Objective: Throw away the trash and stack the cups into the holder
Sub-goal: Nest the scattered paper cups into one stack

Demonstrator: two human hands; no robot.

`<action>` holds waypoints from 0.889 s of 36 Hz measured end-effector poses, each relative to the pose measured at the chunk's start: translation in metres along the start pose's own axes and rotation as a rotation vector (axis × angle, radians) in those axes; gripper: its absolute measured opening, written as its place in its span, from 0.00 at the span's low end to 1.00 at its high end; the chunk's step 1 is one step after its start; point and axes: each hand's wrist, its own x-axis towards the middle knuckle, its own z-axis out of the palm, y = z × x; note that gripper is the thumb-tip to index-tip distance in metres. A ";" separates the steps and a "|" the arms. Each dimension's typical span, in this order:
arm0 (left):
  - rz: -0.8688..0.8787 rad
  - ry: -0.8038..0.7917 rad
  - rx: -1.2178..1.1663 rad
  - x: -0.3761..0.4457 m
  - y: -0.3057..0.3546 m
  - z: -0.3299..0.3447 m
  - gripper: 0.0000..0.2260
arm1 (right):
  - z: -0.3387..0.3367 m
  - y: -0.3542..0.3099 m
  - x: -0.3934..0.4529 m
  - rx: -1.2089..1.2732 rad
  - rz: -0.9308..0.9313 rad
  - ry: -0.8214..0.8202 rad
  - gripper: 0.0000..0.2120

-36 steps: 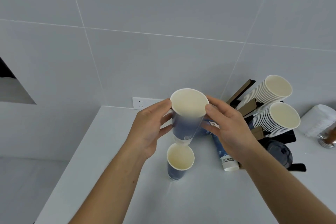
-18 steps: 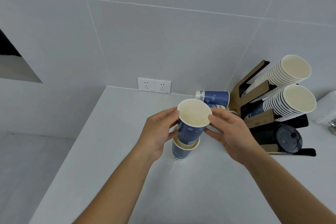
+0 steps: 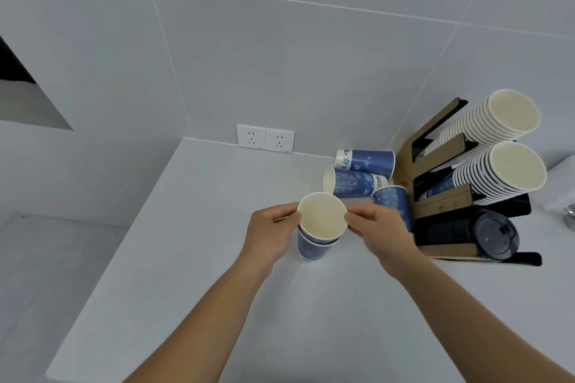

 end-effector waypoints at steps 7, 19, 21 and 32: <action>-0.020 -0.018 0.059 0.011 -0.016 0.001 0.12 | 0.005 0.017 0.011 -0.029 0.052 -0.045 0.09; -0.032 -0.028 0.052 0.027 -0.025 0.008 0.12 | 0.005 0.025 0.021 0.115 0.123 -0.047 0.11; -0.032 -0.037 0.032 0.029 -0.027 0.007 0.12 | 0.005 0.027 0.020 0.135 0.124 -0.047 0.11; -0.059 -0.042 -0.044 0.031 -0.031 0.006 0.11 | 0.008 0.029 0.020 0.152 0.107 -0.035 0.10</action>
